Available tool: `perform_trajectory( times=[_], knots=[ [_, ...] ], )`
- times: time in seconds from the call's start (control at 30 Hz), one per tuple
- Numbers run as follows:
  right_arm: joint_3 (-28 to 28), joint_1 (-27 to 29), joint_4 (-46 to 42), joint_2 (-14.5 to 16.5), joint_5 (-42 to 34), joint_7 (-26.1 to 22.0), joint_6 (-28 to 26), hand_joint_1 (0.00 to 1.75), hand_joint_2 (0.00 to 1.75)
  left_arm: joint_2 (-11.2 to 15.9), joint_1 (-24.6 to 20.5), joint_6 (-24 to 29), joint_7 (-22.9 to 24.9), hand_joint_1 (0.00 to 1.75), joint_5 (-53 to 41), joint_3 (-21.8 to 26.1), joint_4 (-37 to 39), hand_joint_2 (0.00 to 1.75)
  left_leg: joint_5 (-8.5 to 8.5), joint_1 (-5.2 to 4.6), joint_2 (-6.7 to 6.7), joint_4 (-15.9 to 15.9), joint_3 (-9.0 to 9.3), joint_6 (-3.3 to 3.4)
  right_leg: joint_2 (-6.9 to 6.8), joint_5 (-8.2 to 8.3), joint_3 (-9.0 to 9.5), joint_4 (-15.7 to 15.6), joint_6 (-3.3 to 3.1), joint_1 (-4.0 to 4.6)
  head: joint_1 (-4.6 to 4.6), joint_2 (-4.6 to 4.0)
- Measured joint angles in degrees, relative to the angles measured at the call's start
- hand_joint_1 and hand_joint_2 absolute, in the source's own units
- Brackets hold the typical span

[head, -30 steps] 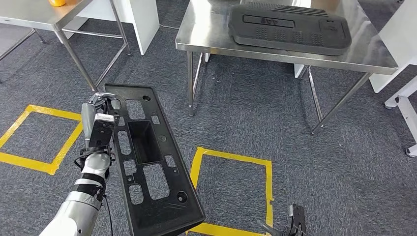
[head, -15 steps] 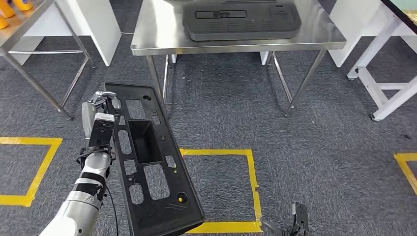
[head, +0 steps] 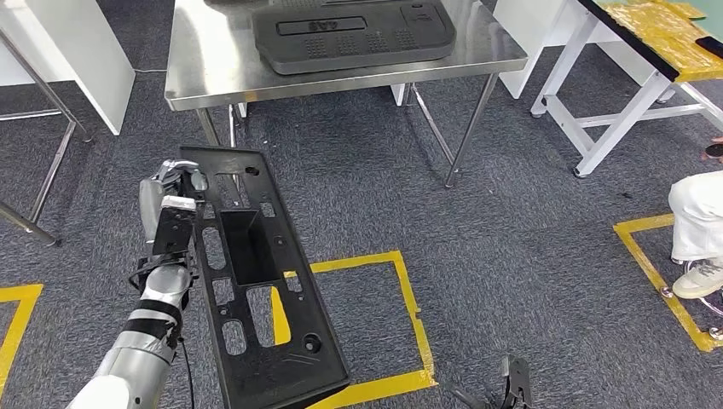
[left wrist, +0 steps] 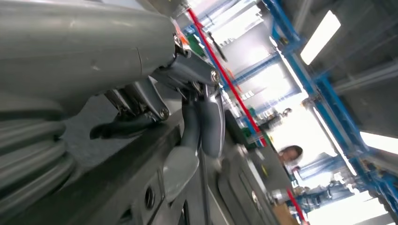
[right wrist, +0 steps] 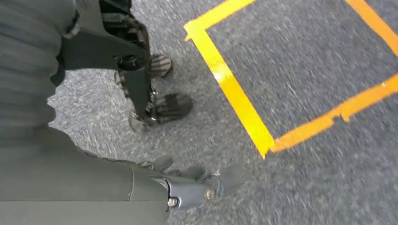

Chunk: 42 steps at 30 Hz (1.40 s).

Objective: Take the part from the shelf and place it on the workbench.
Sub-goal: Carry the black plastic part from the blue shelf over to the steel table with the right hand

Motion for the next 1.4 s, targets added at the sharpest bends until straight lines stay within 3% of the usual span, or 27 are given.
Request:
perform_trajectory(
  times=[0.03, 0.07, 0.1, 0.13, 0.17, 0.23, 0.3, 0.43, 0.73, 0.87, 0.93, 1.03, 1.07, 1.1, 1.13, 1.17, 1.2, 1.23, 1.3, 1.4],
  knots=[
    [0.00, -0.15, 0.00, 0.01, 0.03, -0.01, 0.01, 0.00, 1.75, 0.00, 0.00, 0.03, -0.01, 1.75, -0.02, 0.00, 0.02, 1.75, -0.07, -0.14, 0.78, -0.03, 0.04, 0.28, -1.59, -1.52, -2.12, 4.08, -0.13, 0.13, 0.22, 0.00],
    [-0.01, -0.24, 0.00, 0.04, 0.07, -0.01, 0.01, 0.00, 1.75, 0.02, 0.01, 0.08, 0.02, 1.75, -0.08, 0.00, 0.06, 1.75, -0.15, -0.27, 1.59, -0.03, 0.06, 0.41, -2.32, -2.73, -4.13, 7.93, -0.14, 0.10, 0.27, 0.00],
    [-0.01, -0.23, 0.00, 0.06, 0.16, -0.01, 0.00, 0.00, 1.75, 0.03, 0.02, 0.14, 0.07, 1.75, -0.16, -0.01, 0.10, 1.75, -0.22, -0.36, 2.32, -0.03, 0.09, 0.49, -2.62, -3.32, -5.45, 10.35, -0.02, 0.05, 0.27, 0.01],
    [-0.02, -0.17, 0.00, 0.08, 0.35, -0.01, -0.09, 0.00, 1.75, 0.04, 0.02, 0.16, 0.12, 1.75, -0.23, -0.01, 0.14, 1.75, -0.30, -0.41, 2.85, -0.03, 0.13, 0.51, -2.74, -3.11, -5.63, 10.61, 0.24, 0.01, 0.29, 0.01],
    [-0.02, -0.14, 0.00, 0.09, 0.72, -0.06, -0.28, 0.00, 1.75, 0.04, 0.00, 0.09, 0.17, 1.75, -0.29, -0.02, 0.17, 1.75, -0.39, -0.43, 3.28, -0.02, 0.20, 0.45, -2.85, -2.06, -4.35, 8.22, 0.60, -0.01, 0.29, 0.01],
    [-0.01, -0.17, 0.00, 0.04, 1.55, -0.17, -0.67, 0.00, 1.75, 0.04, -0.11, -0.31, 0.21, 1.75, -0.30, -0.08, 0.19, 1.75, -0.63, -0.55, 3.94, -0.01, 0.37, 0.13, -3.50, 0.60, 0.48, -0.18, 0.97, 0.08, 0.33, 0.01],
    [-0.02, -0.21, 0.00, -0.02, 2.00, -0.23, -0.71, 0.00, 1.75, 0.06, -0.27, -0.85, 0.13, 1.75, -0.22, -0.17, 0.20, 1.75, -0.97, -0.95, 4.41, 0.03, 0.48, -0.29, -4.03, 2.02, 3.79, -5.55, 0.53, 0.34, 0.29, 0.00],
    [-0.02, -0.18, 0.00, 0.09, 2.38, -0.21, -0.55, 0.00, 1.75, 0.13, -0.23, -1.86, -0.28, 1.75, -0.04, -0.24, 0.21, 1.75, -1.05, -1.28, 4.40, -0.29, 0.87, 1.06, -3.94, 2.23, 4.41, -6.19, 0.14, 0.34, 0.18, 0.01],
    [-0.07, -0.16, 0.00, 0.20, 3.16, -0.20, -0.54, 0.00, 1.75, 0.48, -0.14, -2.63, -0.47, 1.75, -0.72, -0.32, 0.21, 1.75, -1.00, -1.40, 4.45, -0.69, 1.15, 0.72, -3.81, 2.12, 4.51, -6.15, -0.04, 0.29, 0.21, 0.01],
    [-0.16, -0.22, -0.01, 0.21, 3.55, -0.20, -0.54, 0.00, 1.75, 0.62, -0.12, -2.63, -0.47, 1.75, -1.05, -0.33, 0.17, 1.75, -0.87, -1.58, 4.40, -0.97, 1.36, 0.69, -3.87, 2.19, 4.62, -6.34, 0.27, 0.02, 0.19, 0.00],
    [-0.22, -0.26, -0.02, 0.22, 3.69, -0.20, -0.55, 0.00, 1.75, 0.66, -0.23, -2.63, -0.48, 1.75, -1.10, -0.35, 0.08, 1.75, -0.56, -1.14, 4.40, -1.60, 1.91, 0.84, -3.75, 1.34, 3.76, -4.64, 0.43, 0.02, 0.28, 0.01],
    [-0.43, -0.21, -0.02, 0.21, 3.83, -0.20, -0.57, 0.00, 1.75, 0.69, -0.25, -2.74, -0.49, 1.75, -1.12, -0.39, 0.04, 1.75, -0.42, -0.82, 4.39, -1.86, 2.23, 0.97, -3.52, -2.33, -1.56, 5.76, 0.47, -0.13, 0.49, 0.02],
    [-0.49, -0.16, -0.02, 0.20, 3.85, -0.20, -0.59, 0.00, 1.75, 0.69, -0.16, -2.78, -0.48, 1.75, -1.12, -0.40, 0.04, 1.75, -0.47, -0.80, 4.36, -1.85, 2.25, 0.93, -3.50, -3.08, -3.40, 8.86, 0.66, -0.22, 0.50, 0.01],
    [-0.55, -0.11, -0.02, 0.19, 3.90, -0.20, -0.61, 0.00, 1.75, 0.69, -0.07, -2.81, -0.46, 1.75, -1.12, -0.40, 0.04, 1.75, -0.56, -0.75, 4.31, -1.84, 2.29, 0.85, -3.50, -3.01, -4.37, 10.05, 1.01, -0.32, 0.50, 0.01],
    [-0.61, -0.09, -0.02, 0.16, 3.97, -0.20, -0.62, 0.00, 1.75, 0.69, -0.02, -2.83, -0.45, 1.75, -1.12, -0.41, 0.04, 1.75, -0.69, -0.66, 4.25, -1.82, 2.40, 0.68, -3.52, -2.04, -4.11, 8.84, 1.51, -0.46, 0.50, 0.01],
    [-0.70, -0.09, -0.02, 0.14, 4.05, -0.20, -0.63, 0.00, 1.75, 0.69, 0.00, -2.85, -0.44, 1.75, -1.12, -0.41, 0.04, 1.75, -0.87, -0.52, 4.20, -1.81, 2.60, 0.42, -3.61, -0.38, -2.66, 5.44, 2.06, -0.60, 0.50, 0.01],
    [-0.80, -0.11, -0.02, 0.11, 4.13, -0.20, -0.64, 0.00, 1.75, 0.69, 0.00, -2.86, -0.42, 1.75, -1.12, -0.41, 0.04, 1.75, -1.13, -0.42, 4.17, -1.79, 2.86, 0.05, -3.97, 1.34, -0.57, 0.91, 2.53, -0.73, 0.53, 0.01],
    [-0.88, -0.15, -0.02, 0.13, 4.19, -0.20, -0.66, 0.00, 1.75, 0.70, -0.03, -2.87, -0.41, 1.75, -1.12, -0.41, 0.04, 1.75, -1.42, -0.48, 4.15, -1.77, 3.05, -0.38, -4.17, 2.58, 1.44, -2.88, 2.60, -0.64, 0.60, 0.00],
    [-0.99, -0.21, -0.02, 0.19, 4.32, -0.20, -0.71, 0.00, 1.75, 0.72, -0.08, -2.91, -0.37, 1.75, -1.13, -0.43, 0.04, 1.75, -1.86, -0.79, 4.13, -1.81, 3.28, -1.14, -4.25, 3.21, 3.49, -6.45, 1.58, -0.31, 0.66, 0.01],
    [-1.06, -0.19, -0.02, 0.21, 4.46, -0.19, -0.79, 0.00, 1.75, 0.73, -0.10, -2.96, -0.33, 1.75, -1.13, -0.45, 0.03, 1.75, -2.57, -0.68, 4.09, -1.81, 3.61, -1.95, -3.47, 2.56, 3.88, -6.21, -0.33, -0.26, 0.53, 0.01]
  ],
)
